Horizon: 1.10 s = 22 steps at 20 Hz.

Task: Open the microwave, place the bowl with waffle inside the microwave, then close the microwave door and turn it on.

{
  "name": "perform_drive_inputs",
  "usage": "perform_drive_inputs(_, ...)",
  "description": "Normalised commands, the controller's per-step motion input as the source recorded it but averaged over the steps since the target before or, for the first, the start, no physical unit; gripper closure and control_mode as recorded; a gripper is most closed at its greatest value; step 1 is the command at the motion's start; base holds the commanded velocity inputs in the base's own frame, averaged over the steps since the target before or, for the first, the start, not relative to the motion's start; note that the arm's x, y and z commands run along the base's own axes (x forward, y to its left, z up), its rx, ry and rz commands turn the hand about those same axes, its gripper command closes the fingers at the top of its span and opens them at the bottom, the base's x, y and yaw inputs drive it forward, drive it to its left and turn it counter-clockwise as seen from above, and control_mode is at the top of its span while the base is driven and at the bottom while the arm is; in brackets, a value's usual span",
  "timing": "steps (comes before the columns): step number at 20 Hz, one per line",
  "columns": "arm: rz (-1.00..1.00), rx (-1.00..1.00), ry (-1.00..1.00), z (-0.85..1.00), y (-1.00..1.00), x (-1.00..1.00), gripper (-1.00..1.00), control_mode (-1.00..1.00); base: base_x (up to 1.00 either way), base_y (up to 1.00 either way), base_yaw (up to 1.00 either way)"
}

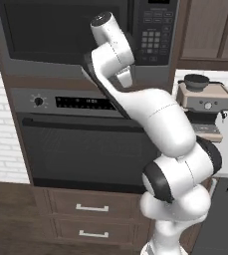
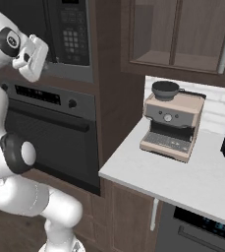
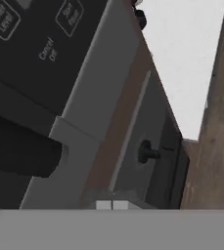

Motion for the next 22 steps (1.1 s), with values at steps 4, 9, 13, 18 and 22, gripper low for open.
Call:
perform_drive_inputs(4, 0.28, -0.57, 0.09, -1.00, 0.46, 0.00, 1.00, -1.00, 0.00, 0.00, 0.00)
perform_drive_inputs(9, 0.33, -0.30, -0.17, -0.56, 0.36, -0.84, 1.00, -1.00, 0.00, 0.00, 0.00)
perform_drive_inputs(13, 0.16, -0.08, -0.43, 0.04, 0.01, -1.00, 1.00, -1.00, 0.00, 0.00, 0.00)
perform_drive_inputs(18, 0.03, 0.00, -0.36, 0.40, -0.20, -1.00, 1.00, -1.00, 0.00, 0.00, 0.00)
perform_drive_inputs(22, 0.00, 0.05, -0.23, 0.55, -0.46, -0.74, 1.00, -1.00, 0.00, 0.00, 0.00)
